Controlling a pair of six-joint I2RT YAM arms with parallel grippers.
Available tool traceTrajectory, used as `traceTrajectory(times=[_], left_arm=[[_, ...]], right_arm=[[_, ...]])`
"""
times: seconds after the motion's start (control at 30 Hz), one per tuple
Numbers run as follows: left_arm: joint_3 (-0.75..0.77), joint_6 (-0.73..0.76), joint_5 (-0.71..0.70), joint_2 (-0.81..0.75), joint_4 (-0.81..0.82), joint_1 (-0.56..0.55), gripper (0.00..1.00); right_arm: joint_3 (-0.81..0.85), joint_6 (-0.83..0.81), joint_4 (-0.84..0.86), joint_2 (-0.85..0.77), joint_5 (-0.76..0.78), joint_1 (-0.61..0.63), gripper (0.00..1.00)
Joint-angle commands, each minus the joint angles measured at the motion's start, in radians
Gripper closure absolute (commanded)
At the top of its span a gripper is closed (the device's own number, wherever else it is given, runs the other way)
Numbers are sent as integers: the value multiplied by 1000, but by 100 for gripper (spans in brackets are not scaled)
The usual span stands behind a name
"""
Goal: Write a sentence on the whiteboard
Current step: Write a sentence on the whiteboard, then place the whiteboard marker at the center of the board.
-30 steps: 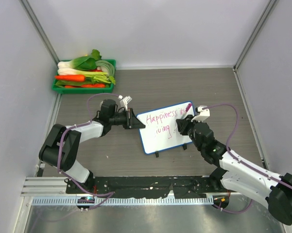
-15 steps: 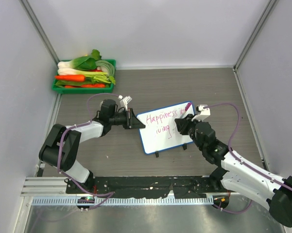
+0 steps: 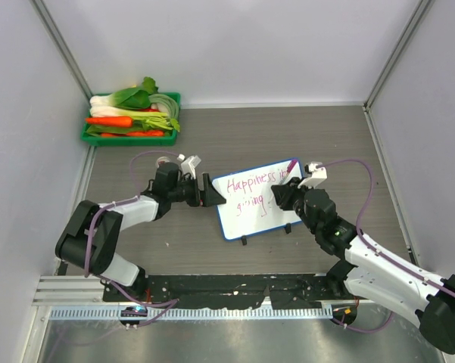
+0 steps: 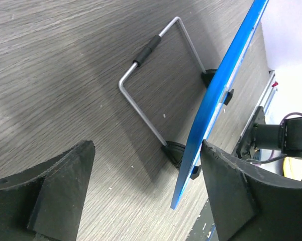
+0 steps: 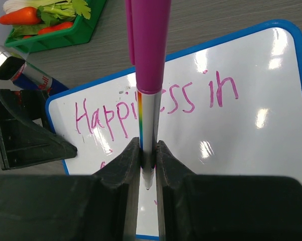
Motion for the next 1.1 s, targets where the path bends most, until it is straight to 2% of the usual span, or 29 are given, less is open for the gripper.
traceTrajectory(times=[0.0,0.2,0.67,1.07], left_arm=[[-32,39,-78,-65,-9,-3,9],[-58,40,-93,-120,11,-3,0],[-167,45,-217,-357,54,-3,0],[-222,65,-380,-506,14,-3,0]], right_arm=[[43,27,-2,-17,-9,-5,99],[34,53,-54,-52,-23,-4,99],[50,153,-387,-222,-47,-5,99],[7,346,-735,-387,-92,-5,99]])
